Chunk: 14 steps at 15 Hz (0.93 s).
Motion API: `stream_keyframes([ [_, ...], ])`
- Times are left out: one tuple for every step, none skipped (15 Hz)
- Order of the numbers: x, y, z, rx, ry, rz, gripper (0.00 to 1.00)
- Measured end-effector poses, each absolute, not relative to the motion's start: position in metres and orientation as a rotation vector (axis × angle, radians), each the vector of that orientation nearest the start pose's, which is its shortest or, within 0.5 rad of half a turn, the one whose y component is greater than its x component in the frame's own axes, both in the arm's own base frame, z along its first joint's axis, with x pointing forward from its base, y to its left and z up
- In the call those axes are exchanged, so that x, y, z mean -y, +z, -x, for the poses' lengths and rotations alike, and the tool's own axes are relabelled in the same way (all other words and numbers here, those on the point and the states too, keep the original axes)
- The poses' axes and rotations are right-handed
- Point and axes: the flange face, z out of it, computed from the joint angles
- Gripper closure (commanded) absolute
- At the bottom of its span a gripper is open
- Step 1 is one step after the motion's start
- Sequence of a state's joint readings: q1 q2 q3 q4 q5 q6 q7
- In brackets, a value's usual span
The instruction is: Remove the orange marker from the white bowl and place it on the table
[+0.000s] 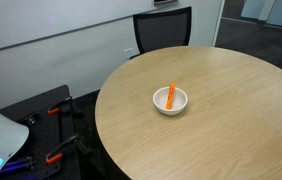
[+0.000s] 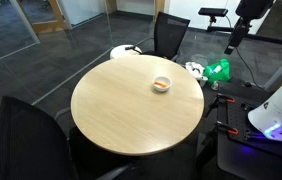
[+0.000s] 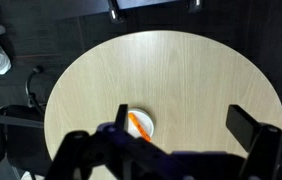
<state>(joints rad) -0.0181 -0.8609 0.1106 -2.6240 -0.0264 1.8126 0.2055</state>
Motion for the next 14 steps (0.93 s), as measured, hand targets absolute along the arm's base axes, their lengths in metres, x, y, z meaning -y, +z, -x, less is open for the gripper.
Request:
stream_keyframes([
  [-0.029, 0.505, -0.299, -0.233, -0.097, 3.234, 0.00],
  [-0.029, 0.505, -0.299, -0.233, -0.097, 3.234, 0.00],
  [-0.029, 0.505, -0.299, -0.233, -0.097, 3.234, 0.00],
  [-0.029, 0.505, -0.299, -0.233, -0.097, 3.234, 0.00],
  [-0.029, 0.505, -0.299, -0.233, -0.097, 3.234, 0.00],
  [-0.029, 0.505, -0.299, -0.233, -0.097, 3.234, 0.00],
  [-0.029, 0.505, -0.299, -0.233, -0.097, 3.234, 0.00],
  [-0.028, 0.505, -0.299, -0.233, -0.098, 3.234, 0.00],
  [-0.028, 0.505, -0.300, -0.233, -0.100, 3.236, 0.00],
  [-0.027, 0.506, -0.300, -0.232, -0.103, 3.242, 0.00],
  [-0.025, 0.506, -0.300, -0.231, -0.107, 3.247, 0.00],
  [-0.023, 0.506, -0.301, -0.223, -0.109, 3.253, 0.00],
  [-0.019, 0.507, -0.302, -0.216, -0.117, 3.263, 0.00],
  [-0.014, 0.508, -0.304, -0.204, -0.129, 3.273, 0.00],
])
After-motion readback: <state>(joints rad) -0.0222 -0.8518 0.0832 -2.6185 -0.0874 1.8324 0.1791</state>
